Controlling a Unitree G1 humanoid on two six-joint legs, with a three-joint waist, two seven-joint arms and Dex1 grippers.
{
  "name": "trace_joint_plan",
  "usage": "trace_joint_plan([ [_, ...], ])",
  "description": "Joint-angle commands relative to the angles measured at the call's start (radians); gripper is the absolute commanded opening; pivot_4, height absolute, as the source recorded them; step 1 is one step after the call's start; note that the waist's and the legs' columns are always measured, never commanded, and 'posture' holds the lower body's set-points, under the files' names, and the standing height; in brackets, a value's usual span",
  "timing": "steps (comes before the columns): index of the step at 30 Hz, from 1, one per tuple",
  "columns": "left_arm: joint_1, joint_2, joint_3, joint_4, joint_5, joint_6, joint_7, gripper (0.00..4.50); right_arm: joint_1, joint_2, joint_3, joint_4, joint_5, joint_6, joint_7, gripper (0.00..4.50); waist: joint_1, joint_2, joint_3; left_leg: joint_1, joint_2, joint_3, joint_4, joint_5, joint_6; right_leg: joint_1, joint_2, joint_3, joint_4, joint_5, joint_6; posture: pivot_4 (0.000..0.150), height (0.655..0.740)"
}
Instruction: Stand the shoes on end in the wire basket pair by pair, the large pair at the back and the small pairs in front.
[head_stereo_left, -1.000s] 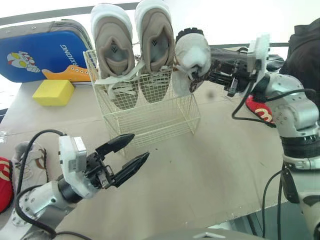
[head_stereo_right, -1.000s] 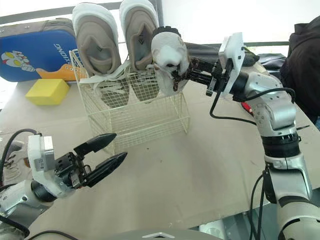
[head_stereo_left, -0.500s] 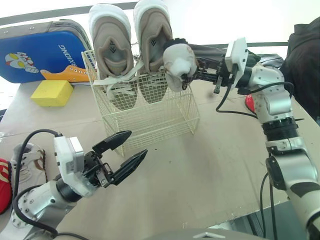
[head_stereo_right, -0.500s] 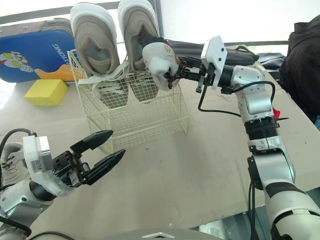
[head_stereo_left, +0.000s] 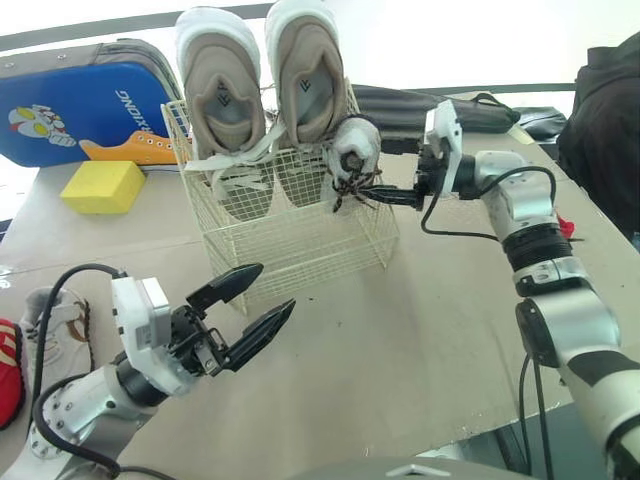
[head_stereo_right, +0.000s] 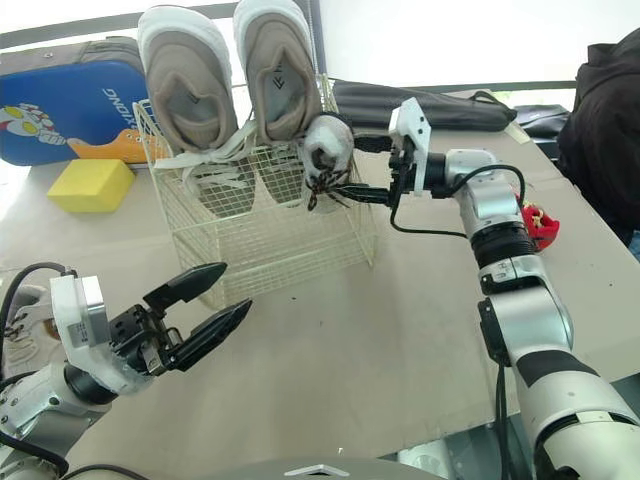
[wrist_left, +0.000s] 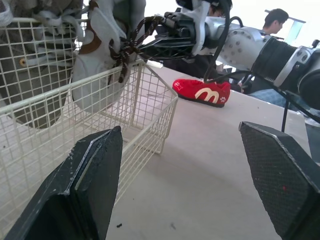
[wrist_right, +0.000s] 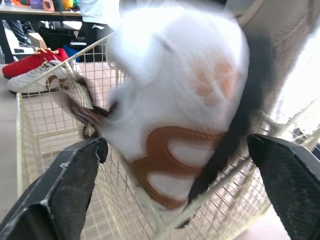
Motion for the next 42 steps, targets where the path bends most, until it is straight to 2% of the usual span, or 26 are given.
trace_joint_plan([
  [1,0.008,0.003,0.024,-0.007,-0.009,-0.027,-0.005,4.06,-0.007,-0.035,-0.033,-0.1,0.012,0.002,0.003,4.33,0.0,0.0,0.0,0.0,0.0,0.0,0.0,0.0,0.0,0.0,0.0,0.0,0.0,0.0,0.0,0.15,0.74],
  [7,0.039,-0.026,0.064,0.032,-0.014,-0.053,-0.004,4.06,0.041,-0.079,-0.049,-0.268,0.024,0.051,-0.027,4.33,0.002,0.0,0.0,0.0,0.0,0.0,0.0,0.0,0.0,0.0,0.0,0.0,0.0,0.0,0.0,0.15,0.74],
  [10,0.087,-0.072,0.136,0.057,-0.081,-0.051,0.048,4.06,0.081,-0.118,-0.08,-0.397,0.089,0.145,-0.024,4.33,0.004,0.0,0.0,-0.001,0.0,0.0,-0.001,0.0,0.001,0.0,-0.001,0.0,-0.002,0.0,0.0,0.15,0.74],
  [12,0.147,-0.106,0.21,0.072,-0.168,-0.043,0.089,4.06,0.129,-0.161,-0.093,-0.534,0.166,0.248,-0.007,4.43,0.004,0.0,0.0,-0.001,0.0,0.0,-0.001,-0.001,0.001,0.0,-0.002,0.001,-0.003,0.0,0.0,0.15,0.74],
  [15,0.228,-0.092,0.381,0.206,-0.291,-0.005,0.118,4.06,0.228,-0.198,-0.086,-0.789,0.277,0.395,-0.035,4.43,0.003,-0.001,-0.001,-0.002,0.002,-0.001,-0.001,-0.001,0.001,0.0,-0.004,0.002,-0.003,0.0,0.0,0.15,0.74],
  [18,0.257,0.019,0.502,0.381,-0.301,0.082,0.16,4.06,0.37,-0.27,-0.049,-1.022,0.341,0.452,0.012,4.43,0.007,-0.001,-0.001,-0.001,0.002,-0.002,-0.003,-0.004,0.006,0.0,-0.003,0.0,-0.002,-0.003,-0.003,0.15,0.74],
  [22,0.244,0.288,0.572,0.679,-0.344,0.335,0.176,4.06,0.455,-0.262,-0.025,-1.124,0.329,0.411,-0.013,4.43,0.015,-0.004,0.0,0.0,0.0,-0.006,0.001,-0.004,0.006,0.003,0.0,-0.009,0.0,-0.004,-0.002,0.15,0.74],
  [25,0.137,0.46,0.565,0.923,-0.302,0.45,0.148,4.06,0.472,-0.256,-0.014,-1.156,0.324,0.387,-0.029,4.43,0.016,-0.004,0.0,0.001,-0.001,-0.006,0.0,-0.004,0.006,0.003,0.001,-0.009,0.003,-0.004,-0.001,0.15,0.74],
  [28,0.031,0.58,0.498,1.108,-0.209,0.505,0.068,4.06,0.485,-0.251,-0.012,-1.188,0.326,0.351,-0.033,4.43,0.005,-0.004,0.0,0.002,-0.001,-0.006,-0.001,-0.001,0.001,0.002,0.002,-0.01,0.003,-0.002,0.002,0.15,0.74],
  [32,-0.095,0.686,0.388,1.304,-0.09,0.544,-0.07,4.06,0.498,-0.25,-0.003,-1.221,0.324,0.326,-0.044,4.43,-0.011,-0.005,0.0,0.003,0.0,-0.003,-0.007,0.0,-0.001,0.0,0.0,-0.014,0.002,-0.001,0.002,0.15,0.74],
  [35,-0.172,0.737,0.358,1.428,-0.027,0.548,-0.183,4.06,0.511,-0.265,-0.009,-1.242,0.333,0.328,-0.052,4.43,-0.025,-0.005,0.0,0.004,0.001,-0.001,-0.011,0.0,-0.001,-0.003,0.0,-0.014,0.002,-0.001,0.002,0.15,0.74],
  [42,-0.158,0.781,0.425,1.53,0.072,0.599,-0.413,4.06,0.541,-0.291,-0.022,-1.267,0.352,0.331,-0.08,4.43,-0.025,-0.006,0.0,0.004,0.002,0.003,-0.012,0.0,-0.001,-0.005,-0.002,-0.015,0.002,-0.001,0.002,0.15,0.74],
])
